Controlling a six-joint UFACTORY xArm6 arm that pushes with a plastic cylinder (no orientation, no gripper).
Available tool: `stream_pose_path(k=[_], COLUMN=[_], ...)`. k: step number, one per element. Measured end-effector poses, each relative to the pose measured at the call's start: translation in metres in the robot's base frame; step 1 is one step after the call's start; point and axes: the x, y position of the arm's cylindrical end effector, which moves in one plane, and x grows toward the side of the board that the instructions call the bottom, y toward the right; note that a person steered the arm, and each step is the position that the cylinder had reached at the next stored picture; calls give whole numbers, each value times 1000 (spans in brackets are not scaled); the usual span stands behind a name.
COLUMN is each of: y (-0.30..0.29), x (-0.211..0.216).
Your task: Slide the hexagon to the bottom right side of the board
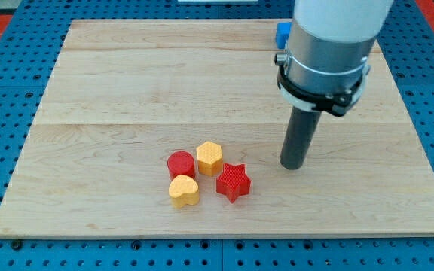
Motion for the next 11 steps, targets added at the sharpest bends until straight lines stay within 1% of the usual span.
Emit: stream_pose_path(k=[1, 2, 3, 5, 6, 7, 8, 10, 11], y=[-5, -83, -157, -170, -139, -133, -85, 41, 68], x=[-53, -36, -4, 16, 16, 16, 16, 16, 36])
